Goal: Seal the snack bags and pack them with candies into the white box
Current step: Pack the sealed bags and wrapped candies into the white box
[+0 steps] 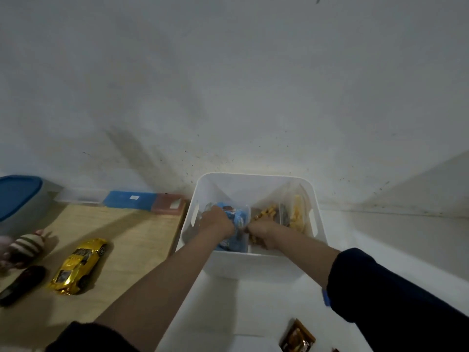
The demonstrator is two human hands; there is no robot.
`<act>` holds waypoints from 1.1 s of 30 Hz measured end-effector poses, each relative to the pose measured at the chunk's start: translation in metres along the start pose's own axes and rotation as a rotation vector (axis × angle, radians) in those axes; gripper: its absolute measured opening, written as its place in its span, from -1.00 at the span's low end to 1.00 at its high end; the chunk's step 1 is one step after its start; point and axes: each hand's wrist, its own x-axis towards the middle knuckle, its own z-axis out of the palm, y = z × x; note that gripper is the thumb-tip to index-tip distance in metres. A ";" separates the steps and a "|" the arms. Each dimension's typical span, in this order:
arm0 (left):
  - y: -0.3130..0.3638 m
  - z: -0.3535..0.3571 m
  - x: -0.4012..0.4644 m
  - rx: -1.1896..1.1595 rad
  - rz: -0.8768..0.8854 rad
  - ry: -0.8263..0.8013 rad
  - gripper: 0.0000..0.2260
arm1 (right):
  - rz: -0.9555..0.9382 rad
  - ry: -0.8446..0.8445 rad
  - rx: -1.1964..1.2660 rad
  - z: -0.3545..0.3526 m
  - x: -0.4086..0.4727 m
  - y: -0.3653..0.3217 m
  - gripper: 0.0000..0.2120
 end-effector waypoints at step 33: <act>0.005 0.304 -0.342 0.284 0.060 -0.292 0.46 | -0.213 0.508 -0.788 -0.166 -0.225 0.468 0.19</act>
